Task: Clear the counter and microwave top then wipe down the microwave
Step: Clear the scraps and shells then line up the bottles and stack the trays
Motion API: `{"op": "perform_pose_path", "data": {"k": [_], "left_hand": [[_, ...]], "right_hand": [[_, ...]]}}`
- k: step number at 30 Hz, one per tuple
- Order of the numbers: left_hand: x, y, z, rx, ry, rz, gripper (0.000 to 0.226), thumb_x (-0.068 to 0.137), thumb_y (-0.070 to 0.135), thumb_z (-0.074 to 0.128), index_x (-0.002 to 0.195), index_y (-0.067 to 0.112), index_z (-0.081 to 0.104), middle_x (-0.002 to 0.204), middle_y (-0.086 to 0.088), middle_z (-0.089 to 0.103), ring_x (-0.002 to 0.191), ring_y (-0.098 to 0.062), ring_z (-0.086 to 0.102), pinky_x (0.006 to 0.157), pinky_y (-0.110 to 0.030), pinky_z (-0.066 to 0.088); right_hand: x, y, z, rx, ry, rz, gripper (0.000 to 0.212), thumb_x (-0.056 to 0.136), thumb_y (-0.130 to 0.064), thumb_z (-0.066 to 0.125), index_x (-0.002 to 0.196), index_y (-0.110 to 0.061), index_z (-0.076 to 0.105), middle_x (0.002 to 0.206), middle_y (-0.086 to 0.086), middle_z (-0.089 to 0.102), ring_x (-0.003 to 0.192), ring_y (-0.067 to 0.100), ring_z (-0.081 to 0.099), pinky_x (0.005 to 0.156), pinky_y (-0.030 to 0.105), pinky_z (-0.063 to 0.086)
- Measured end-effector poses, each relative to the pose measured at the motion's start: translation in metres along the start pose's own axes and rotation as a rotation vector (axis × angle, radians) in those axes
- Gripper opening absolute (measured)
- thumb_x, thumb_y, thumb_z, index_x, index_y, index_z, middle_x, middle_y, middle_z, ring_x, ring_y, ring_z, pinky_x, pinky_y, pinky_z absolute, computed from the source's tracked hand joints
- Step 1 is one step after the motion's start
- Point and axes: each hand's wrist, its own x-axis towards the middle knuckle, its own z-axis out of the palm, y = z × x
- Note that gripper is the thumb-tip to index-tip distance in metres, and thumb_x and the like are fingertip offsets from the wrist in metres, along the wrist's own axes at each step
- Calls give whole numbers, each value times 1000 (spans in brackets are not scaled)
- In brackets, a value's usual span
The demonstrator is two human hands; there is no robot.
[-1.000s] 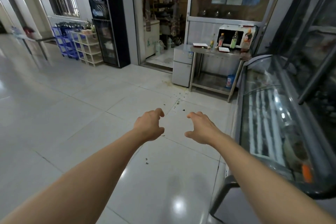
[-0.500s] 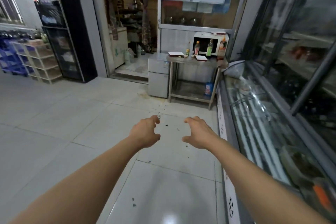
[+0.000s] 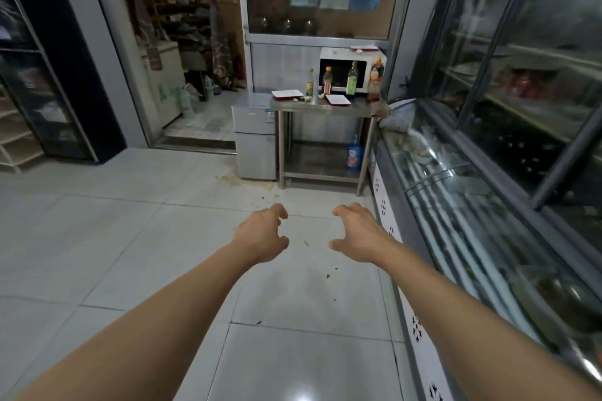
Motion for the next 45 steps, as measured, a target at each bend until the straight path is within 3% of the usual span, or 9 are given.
{"op": "perform_pose_path", "data": {"k": [10,13,20,27,33,45], "left_hand": [[190,13,-3,-30,18,-44,47,84,22,64,127,23,45,126,1,57,110,-20,56,90,-35,50],[244,19,-7,-47,33,-58,47,85,22,64,128,23,45,126,1,56,108,-21,56,83,-33,52],[354,11,-16,-37,44,-73,46,84,24,65,126,23,46,125,1,58,105,-20,59,87,-34,52],[476,-13,-20,-15,31,8,45,84,26,64,125,24,45,122,0,59,107,-22,58,84,-32,49],[588,-44,-49,-23,-23,71,45,82,23,63,124,23,45,121,-4,58,107,-25,57,90,-43,51],[737,-89,-76,-55,-6,99,47,83,21,67,125,22,46,124,-1,57,110,-20,56,93,-39,50]], "right_hand": [[192,47,-35,6,-5,-37,69,86,-34,66,144,-19,32,150,3,28,138,23,29,109,38,34],[248,61,-52,4,-6,-56,69,85,-34,66,143,-19,33,149,4,30,137,23,30,109,38,34],[354,80,-69,12,-42,-64,67,86,-34,65,143,-19,33,147,4,30,135,24,32,107,38,35],[468,76,-76,-1,11,-18,67,84,-34,67,142,-20,34,142,7,34,132,25,35,104,37,37],[566,69,-92,32,33,54,67,86,-31,66,143,-20,32,144,9,34,135,26,32,107,39,36],[712,60,-110,69,76,104,65,86,-30,66,142,-21,34,141,5,37,130,25,40,102,38,41]]}}
